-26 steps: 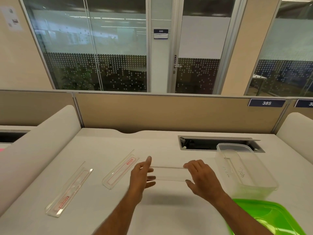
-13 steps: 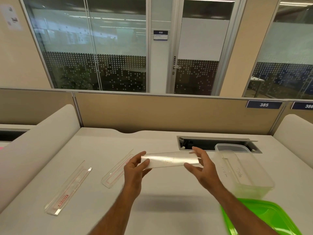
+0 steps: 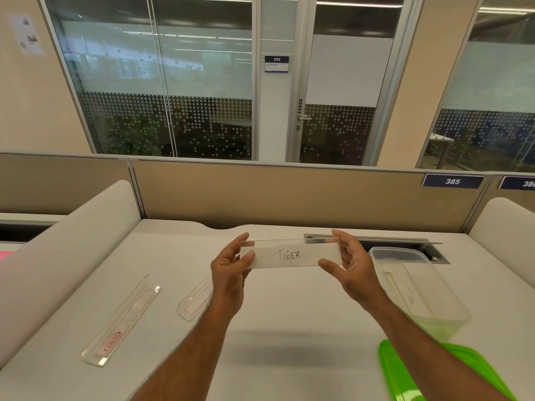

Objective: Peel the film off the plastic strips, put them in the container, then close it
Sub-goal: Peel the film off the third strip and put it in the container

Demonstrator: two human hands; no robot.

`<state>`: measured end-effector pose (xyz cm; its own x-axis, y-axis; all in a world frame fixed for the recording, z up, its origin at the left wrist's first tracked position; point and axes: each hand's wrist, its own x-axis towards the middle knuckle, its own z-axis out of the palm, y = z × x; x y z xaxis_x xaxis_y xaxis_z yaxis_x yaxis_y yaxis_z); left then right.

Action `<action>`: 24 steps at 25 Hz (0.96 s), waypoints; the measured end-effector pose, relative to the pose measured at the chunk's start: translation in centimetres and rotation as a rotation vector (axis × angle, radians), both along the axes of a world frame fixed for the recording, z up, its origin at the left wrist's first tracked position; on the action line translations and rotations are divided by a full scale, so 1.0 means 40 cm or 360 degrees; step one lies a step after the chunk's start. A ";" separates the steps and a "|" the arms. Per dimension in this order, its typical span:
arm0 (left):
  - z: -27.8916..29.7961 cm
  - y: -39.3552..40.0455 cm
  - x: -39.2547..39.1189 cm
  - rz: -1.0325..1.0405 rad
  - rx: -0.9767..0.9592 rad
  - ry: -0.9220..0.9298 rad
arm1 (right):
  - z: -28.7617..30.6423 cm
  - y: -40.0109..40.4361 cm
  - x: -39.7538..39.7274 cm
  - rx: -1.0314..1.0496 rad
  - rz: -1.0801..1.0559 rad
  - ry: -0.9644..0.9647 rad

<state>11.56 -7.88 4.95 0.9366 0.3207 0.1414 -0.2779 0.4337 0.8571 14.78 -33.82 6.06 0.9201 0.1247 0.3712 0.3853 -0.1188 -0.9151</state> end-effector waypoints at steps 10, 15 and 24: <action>0.000 -0.001 0.001 0.0012 0.0020 0.0006 | 0.052 -0.029 0.023 -0.0538 0.0074 0.0034; -0.013 -0.023 -0.005 -0.0114 0.0114 0.0019 | 0.135 -0.012 0.042 -0.1657 0.0214 -0.0006; -0.045 -0.084 0.016 -0.0130 0.0134 0.0109 | 0.084 0.047 0.039 -0.1893 0.0318 0.0061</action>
